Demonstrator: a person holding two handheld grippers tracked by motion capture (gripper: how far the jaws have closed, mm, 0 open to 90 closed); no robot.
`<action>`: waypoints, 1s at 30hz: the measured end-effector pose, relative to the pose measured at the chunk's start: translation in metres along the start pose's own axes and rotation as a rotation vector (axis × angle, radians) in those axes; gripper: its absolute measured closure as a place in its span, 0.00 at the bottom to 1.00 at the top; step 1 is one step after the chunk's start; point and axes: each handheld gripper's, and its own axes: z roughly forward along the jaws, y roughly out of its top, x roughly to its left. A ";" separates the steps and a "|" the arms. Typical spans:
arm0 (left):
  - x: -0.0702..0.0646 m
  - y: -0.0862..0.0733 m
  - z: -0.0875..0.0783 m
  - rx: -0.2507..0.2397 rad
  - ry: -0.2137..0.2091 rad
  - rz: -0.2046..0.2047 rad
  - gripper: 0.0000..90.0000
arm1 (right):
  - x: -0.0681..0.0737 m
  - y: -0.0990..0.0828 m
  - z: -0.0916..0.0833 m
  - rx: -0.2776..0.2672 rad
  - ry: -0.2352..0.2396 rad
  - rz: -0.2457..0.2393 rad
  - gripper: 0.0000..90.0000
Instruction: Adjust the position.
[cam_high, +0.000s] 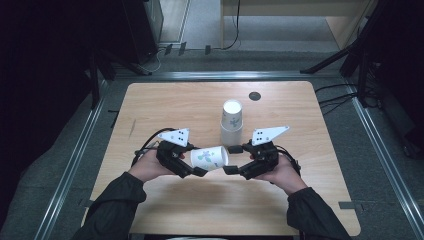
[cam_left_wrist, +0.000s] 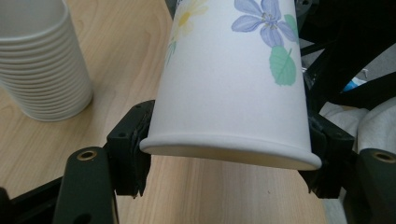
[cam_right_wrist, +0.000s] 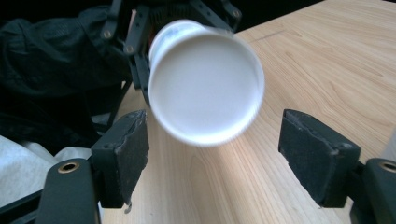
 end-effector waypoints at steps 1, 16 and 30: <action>0.001 0.000 -0.002 -0.003 -0.003 -0.007 0.34 | 0.000 0.000 -0.001 0.002 -0.004 -0.001 0.28; 0.005 0.008 -0.019 0.076 0.045 -0.010 0.33 | 0.000 -0.007 0.001 0.092 -0.058 -0.041 0.28; 0.006 0.029 -0.013 0.265 0.003 0.032 0.33 | 0.003 -0.010 0.001 0.126 -0.086 -0.054 0.28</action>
